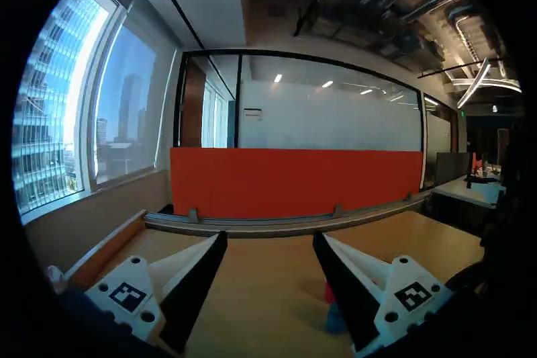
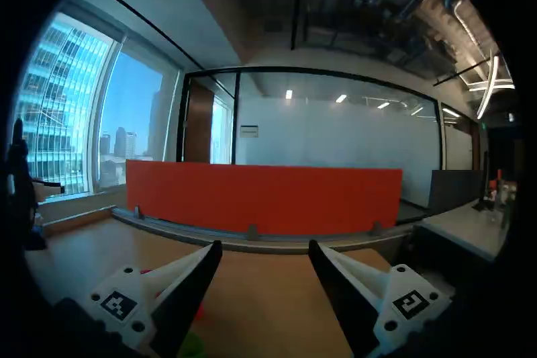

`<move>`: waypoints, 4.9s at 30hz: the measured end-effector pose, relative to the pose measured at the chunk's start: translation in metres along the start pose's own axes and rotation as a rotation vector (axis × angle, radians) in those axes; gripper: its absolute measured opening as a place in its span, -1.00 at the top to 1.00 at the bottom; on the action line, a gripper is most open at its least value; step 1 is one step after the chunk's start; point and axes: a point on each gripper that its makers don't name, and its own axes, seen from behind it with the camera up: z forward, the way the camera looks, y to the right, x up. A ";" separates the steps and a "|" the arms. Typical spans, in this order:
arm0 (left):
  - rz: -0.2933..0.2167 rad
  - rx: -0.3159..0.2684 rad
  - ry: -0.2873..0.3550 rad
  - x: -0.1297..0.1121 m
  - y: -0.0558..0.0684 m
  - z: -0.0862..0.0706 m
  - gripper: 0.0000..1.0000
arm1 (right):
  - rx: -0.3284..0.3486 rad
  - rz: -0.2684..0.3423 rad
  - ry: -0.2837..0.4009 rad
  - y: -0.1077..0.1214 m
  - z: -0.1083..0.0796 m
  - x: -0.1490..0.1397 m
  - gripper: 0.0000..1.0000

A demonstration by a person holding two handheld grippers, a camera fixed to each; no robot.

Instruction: Pour water

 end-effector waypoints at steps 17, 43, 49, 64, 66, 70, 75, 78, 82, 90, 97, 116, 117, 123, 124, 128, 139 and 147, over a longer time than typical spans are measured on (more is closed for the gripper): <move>-0.020 -0.252 -0.016 0.005 0.049 0.004 -0.90 | 0.296 0.004 -0.026 -0.060 -0.011 0.002 -0.99; 0.015 -0.529 -0.075 -0.005 0.107 -0.011 -0.90 | 0.520 -0.044 -0.086 -0.103 -0.025 -0.005 -0.99; 0.050 -0.560 -0.127 -0.021 0.109 -0.008 -0.90 | 0.554 -0.070 -0.152 -0.104 -0.032 -0.023 -1.00; 0.131 -0.603 -0.239 -0.067 0.116 -0.006 -0.91 | 0.608 -0.130 -0.273 -0.106 -0.047 -0.067 -1.00; 0.133 -0.607 -0.252 -0.075 0.116 -0.005 -0.91 | 0.610 -0.134 -0.287 -0.105 -0.048 -0.074 -1.00; 0.135 -0.614 -0.281 -0.090 0.119 -0.004 -0.91 | 0.615 -0.131 -0.322 -0.105 -0.050 -0.090 -1.00; 0.144 -0.622 -0.316 -0.109 0.122 -0.002 -0.91 | 0.622 -0.129 -0.361 -0.104 -0.051 -0.106 -1.00; 0.150 -0.623 -0.340 -0.120 0.122 -0.001 -0.91 | 0.625 -0.130 -0.379 -0.104 -0.052 -0.115 -1.00; 0.157 -0.625 -0.375 -0.136 0.122 0.000 -0.91 | 0.631 -0.133 -0.411 -0.103 -0.054 -0.129 -1.00; 0.175 -0.618 -0.438 -0.169 0.119 0.005 -0.91 | 0.642 -0.156 -0.472 -0.102 -0.057 -0.158 -1.00; 0.185 -0.629 -0.493 -0.196 0.118 0.008 -0.91 | 0.649 -0.166 -0.530 -0.102 -0.059 -0.187 -1.00; 0.215 -0.651 -0.592 -0.247 0.120 0.023 -0.91 | 0.650 -0.173 -0.628 -0.104 -0.051 -0.238 -1.00; 0.214 -0.651 -0.596 -0.249 0.120 0.024 -0.91 | 0.651 -0.173 -0.630 -0.105 -0.051 -0.239 -1.00; 0.217 -0.657 -0.614 -0.258 0.123 0.032 -0.91 | 0.659 -0.179 -0.643 -0.109 -0.048 -0.248 -1.00; 0.218 -0.659 -0.616 -0.260 0.125 0.032 -0.91 | 0.659 -0.181 -0.646 -0.109 -0.047 -0.250 -1.00; 0.221 -0.671 -0.628 -0.266 0.130 0.036 -0.91 | 0.661 -0.192 -0.654 -0.112 -0.044 -0.257 -1.00; 0.226 -0.691 -0.643 -0.274 0.143 0.050 -0.91 | 0.686 -0.208 -0.671 -0.126 -0.036 -0.268 -1.00; 0.224 -0.696 -0.645 -0.276 0.151 0.062 -0.91 | 0.692 -0.211 -0.677 -0.134 -0.026 -0.272 -1.00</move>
